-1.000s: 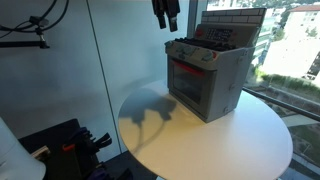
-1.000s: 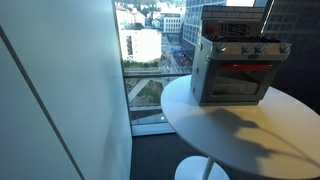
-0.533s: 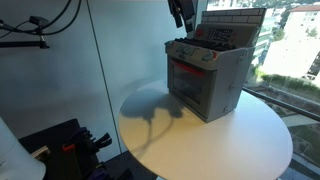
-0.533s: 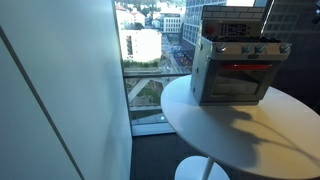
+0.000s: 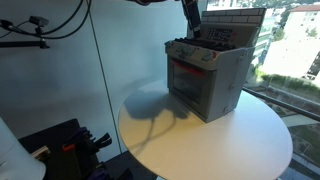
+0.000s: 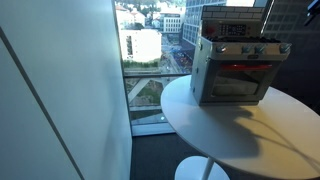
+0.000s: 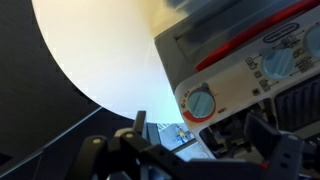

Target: Turn the far right knob of the stove clockwise

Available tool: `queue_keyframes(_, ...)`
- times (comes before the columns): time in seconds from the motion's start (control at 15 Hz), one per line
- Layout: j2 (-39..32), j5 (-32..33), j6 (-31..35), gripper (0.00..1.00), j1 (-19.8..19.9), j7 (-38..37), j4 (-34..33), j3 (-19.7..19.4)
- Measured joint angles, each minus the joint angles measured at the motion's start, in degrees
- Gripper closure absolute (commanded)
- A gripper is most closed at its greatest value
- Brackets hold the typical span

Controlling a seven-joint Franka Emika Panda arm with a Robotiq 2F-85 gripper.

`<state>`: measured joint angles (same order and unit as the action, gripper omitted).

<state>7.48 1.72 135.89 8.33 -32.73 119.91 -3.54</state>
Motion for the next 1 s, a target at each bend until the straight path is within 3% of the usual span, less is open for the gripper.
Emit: queue_keyframes(1.0, -0.77, 0.0, 0.21, 0.0, -0.1, -2.04, 0.25, 0.03)
